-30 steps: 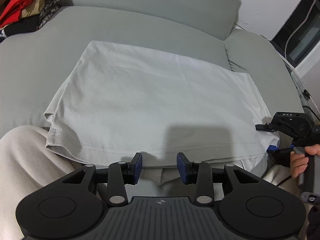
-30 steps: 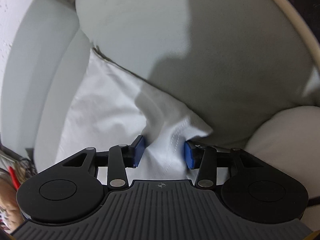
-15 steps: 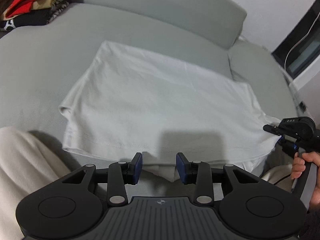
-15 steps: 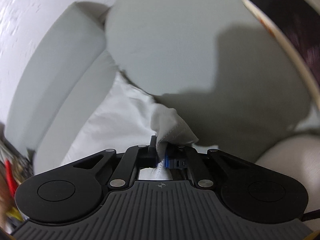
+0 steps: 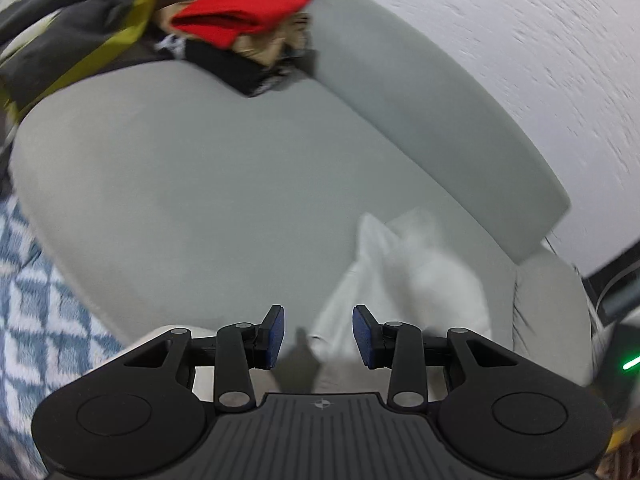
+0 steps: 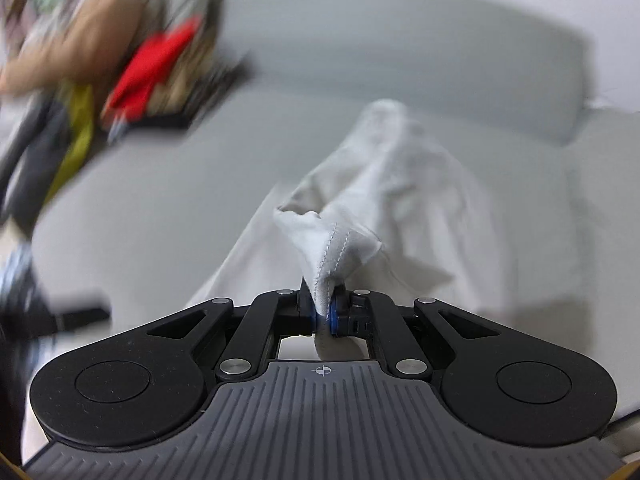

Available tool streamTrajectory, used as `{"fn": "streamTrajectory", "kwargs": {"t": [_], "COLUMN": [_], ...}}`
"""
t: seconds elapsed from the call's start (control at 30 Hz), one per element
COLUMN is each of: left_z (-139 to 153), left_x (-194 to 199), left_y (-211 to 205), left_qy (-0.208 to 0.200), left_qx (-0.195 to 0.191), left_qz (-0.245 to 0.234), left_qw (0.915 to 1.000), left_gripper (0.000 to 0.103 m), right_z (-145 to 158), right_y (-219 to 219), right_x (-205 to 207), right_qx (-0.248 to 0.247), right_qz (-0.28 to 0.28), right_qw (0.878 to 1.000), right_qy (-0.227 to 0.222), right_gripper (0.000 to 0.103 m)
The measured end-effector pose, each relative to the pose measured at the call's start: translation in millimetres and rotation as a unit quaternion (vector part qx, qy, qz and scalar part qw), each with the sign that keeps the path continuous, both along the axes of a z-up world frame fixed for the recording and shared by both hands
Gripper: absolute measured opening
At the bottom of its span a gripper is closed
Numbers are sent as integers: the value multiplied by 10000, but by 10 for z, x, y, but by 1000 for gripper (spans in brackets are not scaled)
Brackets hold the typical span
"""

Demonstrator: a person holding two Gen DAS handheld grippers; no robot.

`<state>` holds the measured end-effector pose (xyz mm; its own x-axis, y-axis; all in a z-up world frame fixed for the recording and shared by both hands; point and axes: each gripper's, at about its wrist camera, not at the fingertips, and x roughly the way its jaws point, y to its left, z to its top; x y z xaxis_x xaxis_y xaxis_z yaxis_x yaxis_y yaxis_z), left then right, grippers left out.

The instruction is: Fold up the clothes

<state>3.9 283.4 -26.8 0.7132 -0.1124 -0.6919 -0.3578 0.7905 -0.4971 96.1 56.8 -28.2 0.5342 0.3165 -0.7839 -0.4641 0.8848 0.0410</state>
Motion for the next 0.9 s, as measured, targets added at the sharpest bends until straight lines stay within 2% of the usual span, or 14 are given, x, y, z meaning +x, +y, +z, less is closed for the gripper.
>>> {"fn": "streamTrajectory", "kwargs": {"t": [0.07, 0.13, 0.4, 0.53, 0.63, 0.67, 0.73, 0.8, 0.87, 0.9], "left_z": [-47, -90, -196, -230, -241, -238, -221, -206, -203, -204], "left_x": [-20, 6, 100, 97, 84, 76, 46, 12, 2, 8], "left_y": [76, 119, 209, 231, 248, 261, 282, 303, 320, 303], "left_qy": [28, 55, 127, 176, 229, 235, 223, 226, 247, 252], "left_qx": [-76, -171, -373, -416, -411, -401, -348, -306, -285, -278], "left_qz": [84, 117, 115, 155, 216, 234, 284, 344, 384, 359], "left_qw": [9999, 9998, 9992, 9989, 9987, 9986, 9987, 9987, 9985, 9986], "left_gripper": [35, 35, 35, 35, 35, 35, 36, 36, 36, 36], "right_z": [-286, -345, 78, 201, 138, 122, 89, 112, 232, 291], "right_y": [158, 214, 219, 282, 440, 463, 507, 473, 263, 104], "right_x": [24, -10, 233, 195, 103, 76, 20, -66, -169, -187], "right_qx": [-240, -389, 505, 669, 362, 406, 494, 764, 1085, 1120], "right_qz": [161, 164, -451, -402, -32, 260, 845, 1504, 1842, 1736], "right_qw": [9987, 9985, 9951, 9939, 9963, 9942, 9865, 9707, 9584, 9614], "right_qy": [410, 339, 718, 779, 783, 961, 1313, 1710, 1893, 1815], "right_gripper": [6, 6, 6, 6, 7, 17, 27, 31, 33, 42]}}
